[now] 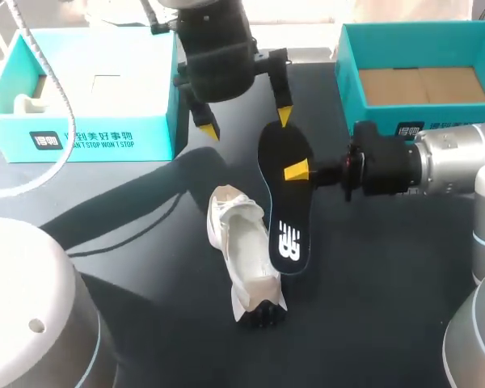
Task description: Take the shoe out of the shoebox, open the shoe tongue, remove and reinsert the insole, then place the shoe into the shoebox
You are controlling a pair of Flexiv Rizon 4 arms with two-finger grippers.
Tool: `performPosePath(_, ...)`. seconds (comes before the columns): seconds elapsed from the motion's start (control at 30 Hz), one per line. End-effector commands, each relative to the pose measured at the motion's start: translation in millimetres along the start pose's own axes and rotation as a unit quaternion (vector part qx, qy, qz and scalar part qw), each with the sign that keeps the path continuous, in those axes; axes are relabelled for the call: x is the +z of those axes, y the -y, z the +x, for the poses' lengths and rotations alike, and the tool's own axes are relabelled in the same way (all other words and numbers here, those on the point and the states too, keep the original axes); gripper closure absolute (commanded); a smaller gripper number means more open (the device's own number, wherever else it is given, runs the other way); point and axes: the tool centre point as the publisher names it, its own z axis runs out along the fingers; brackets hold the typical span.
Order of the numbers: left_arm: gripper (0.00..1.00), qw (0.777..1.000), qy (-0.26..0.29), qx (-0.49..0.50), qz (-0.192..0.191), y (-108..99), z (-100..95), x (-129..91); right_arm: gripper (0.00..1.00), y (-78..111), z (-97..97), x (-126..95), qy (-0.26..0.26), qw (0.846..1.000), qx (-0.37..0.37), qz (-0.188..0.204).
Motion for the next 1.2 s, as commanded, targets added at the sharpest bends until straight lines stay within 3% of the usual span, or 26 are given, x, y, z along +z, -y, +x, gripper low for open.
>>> performPosePath(0.03, 0.0, 0.939, 0.343, 0.031, 0.026, -1.6, 17.4, 1.4, 1.0, 0.1, 1.1, -0.6, 0.001, 1.0, 0.0, -0.001)
performPosePath(0.4, 0.0, 0.939, 0.343, 0.031, 0.026, -1.6, 17.4, 1.4, 1.0, -3.4, 2.5, 3.5, -0.002, 1.0, 0.005, -0.003)
performPosePath(0.57, 0.0, 0.939, 0.343, 0.031, 0.026, -1.6, 17.4, 1.4, 1.0, -5.4, 11.9, 6.4, -0.016, 1.0, -0.005, -0.005)
performPosePath(0.67, 0.0, 0.921, 0.389, 0.015, 0.028, -3.3, 24.1, 10.7, 1.0, -6.9, 16.2, 6.3, -0.017, 1.0, -0.009, -0.006)
performPosePath(0.87, 0.0, 0.884, 0.466, -0.021, -0.014, -13.5, 38.7, 16.3, 1.0, -8.1, 18.0, 6.5, -0.016, 1.0, -0.011, -0.005)
performPosePath(1.0, 0.0, 0.871, 0.487, -0.044, -0.05, -24.2, 52.4, 20.5, 1.0, -7.0, 16.1, 6.0, -0.019, 1.0, -0.006, -0.006)
performPosePath(1.2, 0.0, 0.84, 0.534, -0.062, -0.073, -34.3, 66.7, 24.6, 1.0, -3.2, 18.5, 4.4, -0.028, 1.0, -0.001, -0.006)
